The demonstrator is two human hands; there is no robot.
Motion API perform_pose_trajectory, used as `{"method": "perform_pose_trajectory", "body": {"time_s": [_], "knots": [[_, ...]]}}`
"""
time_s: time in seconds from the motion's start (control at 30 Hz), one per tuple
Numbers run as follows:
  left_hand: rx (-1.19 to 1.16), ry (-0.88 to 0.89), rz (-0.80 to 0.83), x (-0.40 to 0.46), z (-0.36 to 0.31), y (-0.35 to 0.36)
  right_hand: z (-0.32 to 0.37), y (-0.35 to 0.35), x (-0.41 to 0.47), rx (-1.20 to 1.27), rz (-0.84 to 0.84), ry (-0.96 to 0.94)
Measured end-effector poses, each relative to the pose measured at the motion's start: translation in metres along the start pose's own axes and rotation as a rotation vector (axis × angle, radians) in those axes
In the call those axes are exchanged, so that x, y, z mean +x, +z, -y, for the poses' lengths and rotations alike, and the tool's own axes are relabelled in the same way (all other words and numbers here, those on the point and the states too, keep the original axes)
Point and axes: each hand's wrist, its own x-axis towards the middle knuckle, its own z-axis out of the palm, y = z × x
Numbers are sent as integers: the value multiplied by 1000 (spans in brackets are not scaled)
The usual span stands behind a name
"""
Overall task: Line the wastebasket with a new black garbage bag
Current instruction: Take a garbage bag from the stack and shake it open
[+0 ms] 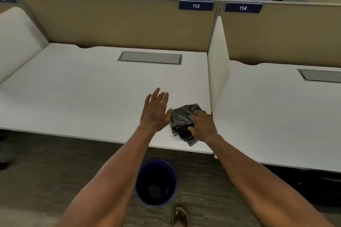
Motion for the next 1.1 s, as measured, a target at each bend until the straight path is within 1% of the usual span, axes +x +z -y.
{"method": "perform_pose_trajectory", "body": {"time_s": [0.17,0.4,0.5,0.6,0.67,0.73,0.87,0.97,1.1], "knots": [[-28,-29,78,0,-3,23,-2,17,16,-27,22,10],[-42,-60,98,-3,3,49,-8,28,28,2,-88,-10],[-71,-99,121,-2,2,57,-10,26,31,73,-165,-16],[-117,-224,199,-2,-13,51,-5,12,35,223,-254,-12],[-214,-341,258,-3,-29,41,2,-3,34,372,-325,10],[-364,-454,236,-6,-40,37,9,-19,28,479,-384,6],[-564,-599,189,-13,-45,29,18,-40,7,596,-446,-30],[-734,-656,159,-19,-44,20,24,-51,-4,655,-479,-33],[-904,-677,108,-30,-42,-4,35,-65,-18,681,-525,-76]]}}
